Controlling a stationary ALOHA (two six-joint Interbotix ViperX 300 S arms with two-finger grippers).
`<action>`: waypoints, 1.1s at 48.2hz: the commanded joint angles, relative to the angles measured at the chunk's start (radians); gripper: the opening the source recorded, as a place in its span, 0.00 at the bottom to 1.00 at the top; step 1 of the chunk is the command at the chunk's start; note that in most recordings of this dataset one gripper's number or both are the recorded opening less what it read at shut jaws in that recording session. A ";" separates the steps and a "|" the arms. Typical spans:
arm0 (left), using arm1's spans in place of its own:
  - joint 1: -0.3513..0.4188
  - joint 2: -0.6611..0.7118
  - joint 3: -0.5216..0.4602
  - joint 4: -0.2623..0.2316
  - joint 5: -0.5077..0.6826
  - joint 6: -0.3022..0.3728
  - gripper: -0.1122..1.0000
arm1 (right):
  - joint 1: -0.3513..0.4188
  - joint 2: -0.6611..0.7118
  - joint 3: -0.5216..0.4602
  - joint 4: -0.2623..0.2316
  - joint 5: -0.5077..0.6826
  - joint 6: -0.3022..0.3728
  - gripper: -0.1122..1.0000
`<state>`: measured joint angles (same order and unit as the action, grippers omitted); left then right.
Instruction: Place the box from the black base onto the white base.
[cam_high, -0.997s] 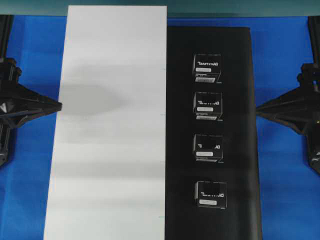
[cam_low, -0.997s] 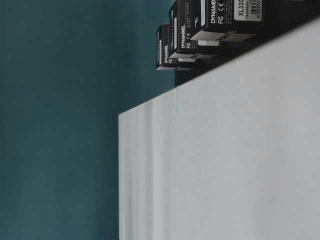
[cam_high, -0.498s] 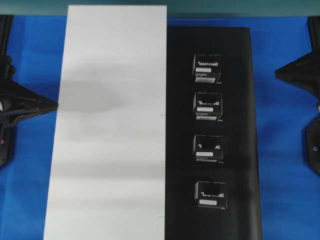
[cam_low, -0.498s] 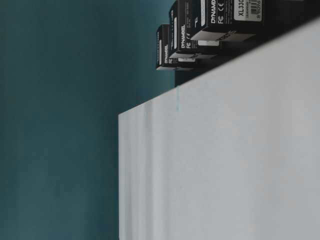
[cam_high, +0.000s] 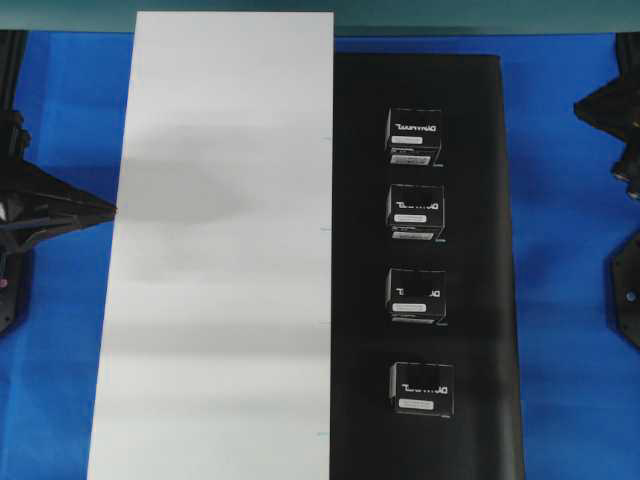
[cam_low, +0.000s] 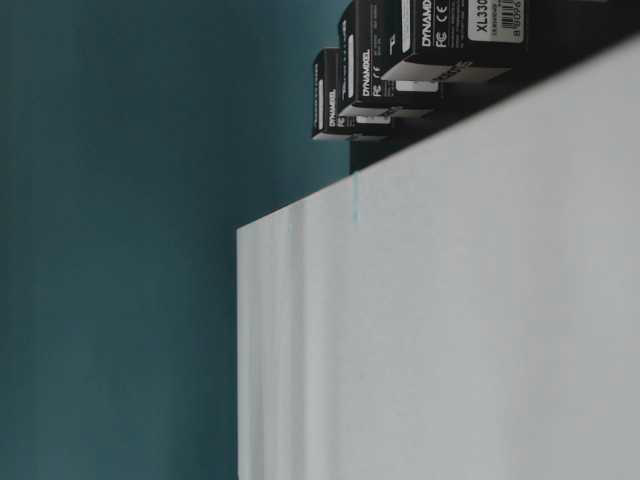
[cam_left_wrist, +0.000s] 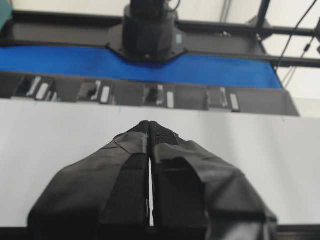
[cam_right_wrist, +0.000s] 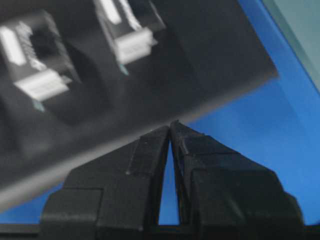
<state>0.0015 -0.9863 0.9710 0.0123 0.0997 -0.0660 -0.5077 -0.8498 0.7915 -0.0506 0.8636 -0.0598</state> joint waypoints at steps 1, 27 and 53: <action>-0.006 0.005 -0.034 0.005 0.005 -0.003 0.08 | -0.038 0.043 -0.015 -0.002 0.000 -0.040 0.25; -0.009 0.003 -0.037 0.003 0.044 -0.026 0.08 | -0.331 0.295 -0.009 0.538 -0.041 -0.627 0.69; -0.009 0.008 -0.037 0.003 0.048 -0.046 0.08 | -0.314 0.494 -0.095 0.572 -0.018 -0.844 1.00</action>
<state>-0.0061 -0.9879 0.9587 0.0123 0.1519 -0.1104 -0.8330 -0.3774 0.7225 0.5185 0.8360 -0.8897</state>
